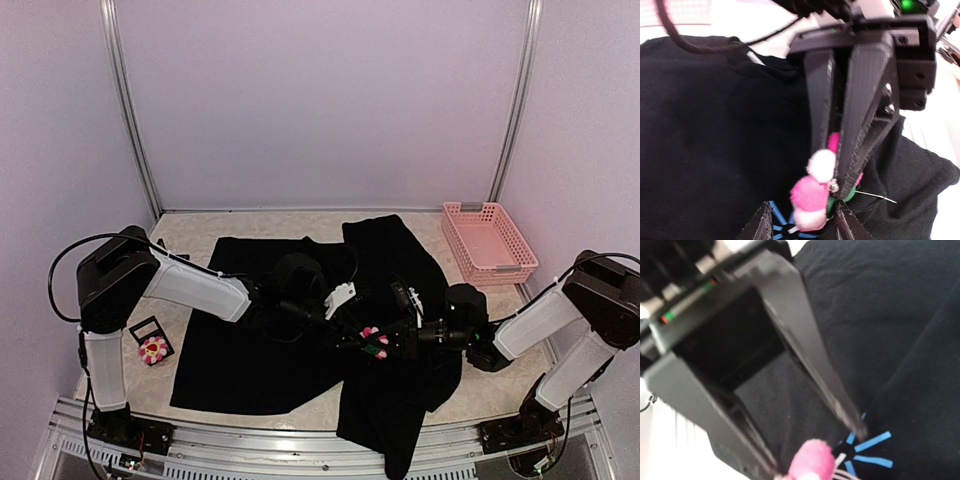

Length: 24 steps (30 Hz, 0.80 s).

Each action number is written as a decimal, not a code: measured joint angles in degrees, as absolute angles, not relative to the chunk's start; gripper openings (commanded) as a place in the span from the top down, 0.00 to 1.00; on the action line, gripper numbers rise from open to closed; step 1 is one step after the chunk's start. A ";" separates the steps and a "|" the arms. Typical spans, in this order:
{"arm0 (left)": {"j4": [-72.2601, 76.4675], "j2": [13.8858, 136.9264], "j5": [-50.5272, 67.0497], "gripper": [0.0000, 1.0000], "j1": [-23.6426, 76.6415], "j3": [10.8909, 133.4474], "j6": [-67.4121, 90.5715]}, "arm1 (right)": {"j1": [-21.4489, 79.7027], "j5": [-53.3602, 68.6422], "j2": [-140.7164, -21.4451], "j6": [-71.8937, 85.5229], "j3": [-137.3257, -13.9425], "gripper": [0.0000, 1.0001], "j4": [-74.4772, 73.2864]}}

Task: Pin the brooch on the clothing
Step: Pass from the right arm to the left

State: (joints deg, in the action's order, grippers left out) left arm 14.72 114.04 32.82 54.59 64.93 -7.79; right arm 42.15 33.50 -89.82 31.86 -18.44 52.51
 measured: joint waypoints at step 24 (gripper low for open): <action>10.59 118.15 46.68 1.00 54.08 68.95 -7.88 | 42.15 37.67 -89.71 27.79 -17.98 0.80 53.43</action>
State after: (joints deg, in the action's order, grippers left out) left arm 10.59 118.15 46.68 54.08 68.95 -7.88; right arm 42.15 37.67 -89.71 27.79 -17.98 53.43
